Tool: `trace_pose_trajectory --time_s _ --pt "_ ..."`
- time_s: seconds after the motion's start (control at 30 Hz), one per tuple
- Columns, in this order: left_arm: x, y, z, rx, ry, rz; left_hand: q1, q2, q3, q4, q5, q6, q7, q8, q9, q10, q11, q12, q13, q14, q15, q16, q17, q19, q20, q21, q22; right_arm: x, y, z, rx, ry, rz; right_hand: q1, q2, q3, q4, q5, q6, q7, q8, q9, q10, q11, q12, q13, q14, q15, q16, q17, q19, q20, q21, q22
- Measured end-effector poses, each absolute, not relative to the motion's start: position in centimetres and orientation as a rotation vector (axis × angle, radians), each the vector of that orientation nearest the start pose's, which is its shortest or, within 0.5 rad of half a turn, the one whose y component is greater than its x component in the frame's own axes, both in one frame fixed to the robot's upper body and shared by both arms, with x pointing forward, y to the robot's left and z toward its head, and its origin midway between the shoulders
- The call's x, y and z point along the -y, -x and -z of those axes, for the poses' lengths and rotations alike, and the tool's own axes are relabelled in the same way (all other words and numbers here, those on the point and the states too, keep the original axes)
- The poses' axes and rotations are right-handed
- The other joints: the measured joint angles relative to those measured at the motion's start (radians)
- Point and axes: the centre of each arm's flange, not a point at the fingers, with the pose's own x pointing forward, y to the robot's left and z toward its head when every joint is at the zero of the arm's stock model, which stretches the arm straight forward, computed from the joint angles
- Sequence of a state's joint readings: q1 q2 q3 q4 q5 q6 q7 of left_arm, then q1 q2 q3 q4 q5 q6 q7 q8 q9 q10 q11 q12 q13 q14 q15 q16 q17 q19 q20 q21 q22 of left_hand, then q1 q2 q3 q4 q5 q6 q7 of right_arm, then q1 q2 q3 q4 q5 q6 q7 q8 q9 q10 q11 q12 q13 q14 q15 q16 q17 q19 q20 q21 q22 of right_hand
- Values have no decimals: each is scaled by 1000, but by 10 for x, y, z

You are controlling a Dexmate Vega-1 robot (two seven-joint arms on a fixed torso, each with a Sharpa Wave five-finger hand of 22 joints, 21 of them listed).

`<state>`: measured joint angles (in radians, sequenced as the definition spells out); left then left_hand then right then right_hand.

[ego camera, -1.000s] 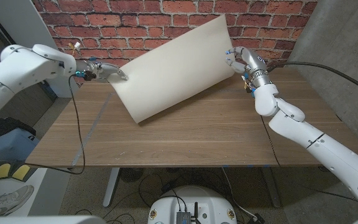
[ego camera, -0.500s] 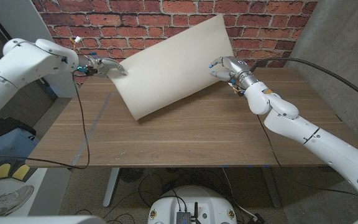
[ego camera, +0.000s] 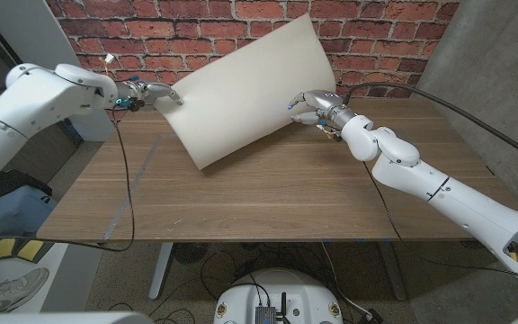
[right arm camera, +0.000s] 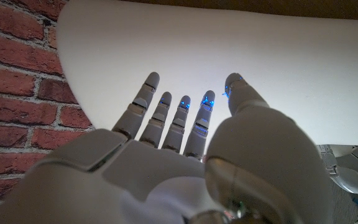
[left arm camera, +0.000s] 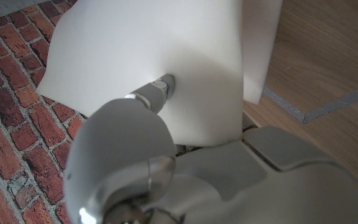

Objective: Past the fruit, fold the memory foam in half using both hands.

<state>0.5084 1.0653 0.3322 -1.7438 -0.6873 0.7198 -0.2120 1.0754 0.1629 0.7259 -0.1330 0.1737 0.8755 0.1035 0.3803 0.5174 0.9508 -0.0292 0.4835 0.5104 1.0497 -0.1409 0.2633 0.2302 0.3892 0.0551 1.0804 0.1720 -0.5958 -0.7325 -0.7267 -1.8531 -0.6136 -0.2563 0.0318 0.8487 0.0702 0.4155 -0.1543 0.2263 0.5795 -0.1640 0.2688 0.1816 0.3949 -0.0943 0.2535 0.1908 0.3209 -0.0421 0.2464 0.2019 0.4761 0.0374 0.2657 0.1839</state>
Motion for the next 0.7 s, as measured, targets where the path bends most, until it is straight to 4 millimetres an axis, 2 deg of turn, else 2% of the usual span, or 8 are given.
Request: trace_pose_trajectory --time_s 0.2,0.3,0.43,0.57,0.7 --pt "-390 -559 -172 126 -515 126 -3 3 1 1 0 0 0 -7 0 0 0 0 0 -1 2 0 5 0 0 0 0 132 -584 -92 809 1487 -18 -14 24 -16 16 0 -53 -7 -42 2 -50 3 -35 0 -50 1 -17 1 -17 4 -12 0" --pt "-389 -557 -172 113 -525 111 -3 3 1 1 0 9 1 -11 -3 0 0 0 0 -1 2 0 5 0 0 0 0 126 -586 -93 816 1492 -36 -37 19 -39 27 0 -85 -12 -61 3 -72 1 -47 0 -74 3 -21 1 -24 10 -18 -1" --pt "-387 -555 -173 97 -539 97 -3 3 1 1 -1 9 2 -12 -4 0 0 0 0 -1 2 0 5 0 0 0 0 116 -590 -92 831 1496 -62 -89 20 -78 50 0 -157 -24 -89 3 -134 -6 -69 0 -116 2 -37 1 -56 21 -38 -3" --pt "-386 -553 -174 83 -557 84 -3 3 1 1 -1 9 2 -18 -4 0 0 0 0 -1 2 0 5 0 0 0 0 110 -592 -91 844 1495 -73 -124 34 -108 67 0 -228 -32 -92 7 -192 -13 -73 0 -164 4 -46 1 -98 23 -56 -3" --pt "-383 -552 -175 67 -581 71 -3 3 1 1 -3 9 2 -19 -8 0 0 0 0 -3 0 0 6 0 0 0 0 102 -594 -93 875 1489 -78 -159 62 -127 85 0 -275 -44 -92 7 -223 -35 -73 0 -204 5 -52 1 -129 14 -66 -3"
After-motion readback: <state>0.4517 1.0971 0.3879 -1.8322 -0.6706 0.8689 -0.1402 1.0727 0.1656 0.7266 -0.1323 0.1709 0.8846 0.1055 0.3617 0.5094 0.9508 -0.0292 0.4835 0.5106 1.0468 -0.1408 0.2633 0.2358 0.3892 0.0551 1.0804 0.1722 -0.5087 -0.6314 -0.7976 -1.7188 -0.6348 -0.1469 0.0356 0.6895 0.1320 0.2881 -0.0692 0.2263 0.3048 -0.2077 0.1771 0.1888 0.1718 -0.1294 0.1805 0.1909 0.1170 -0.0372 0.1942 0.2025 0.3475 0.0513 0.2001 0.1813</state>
